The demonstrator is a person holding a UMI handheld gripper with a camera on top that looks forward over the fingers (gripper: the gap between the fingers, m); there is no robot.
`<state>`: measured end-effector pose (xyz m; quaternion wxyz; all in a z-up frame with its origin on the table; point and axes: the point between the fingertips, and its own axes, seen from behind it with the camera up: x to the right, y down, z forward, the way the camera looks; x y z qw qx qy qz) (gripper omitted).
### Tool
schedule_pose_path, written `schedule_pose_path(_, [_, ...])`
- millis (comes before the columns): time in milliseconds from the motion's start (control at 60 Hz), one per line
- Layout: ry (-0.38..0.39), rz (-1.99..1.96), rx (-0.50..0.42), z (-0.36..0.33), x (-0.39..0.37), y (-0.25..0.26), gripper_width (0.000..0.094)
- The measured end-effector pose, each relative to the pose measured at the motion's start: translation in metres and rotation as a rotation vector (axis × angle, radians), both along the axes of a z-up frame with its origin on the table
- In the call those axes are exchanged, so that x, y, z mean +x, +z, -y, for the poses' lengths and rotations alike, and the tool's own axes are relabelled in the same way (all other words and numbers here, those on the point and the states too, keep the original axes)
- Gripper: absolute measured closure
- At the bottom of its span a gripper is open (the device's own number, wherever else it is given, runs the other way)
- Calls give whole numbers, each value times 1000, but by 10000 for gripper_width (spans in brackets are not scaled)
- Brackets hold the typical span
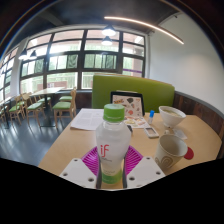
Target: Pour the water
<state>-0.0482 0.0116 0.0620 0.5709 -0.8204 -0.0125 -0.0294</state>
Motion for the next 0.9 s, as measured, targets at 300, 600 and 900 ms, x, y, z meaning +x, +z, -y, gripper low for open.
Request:
schedule_pose_path(300, [-28,-848,157,-13,31,70,652])
schedule_pose_path(600, [101,-2029,173,-13,66,135,654])
schedule_pose_path(900, [10,-2281,167,-17,88,130,652])
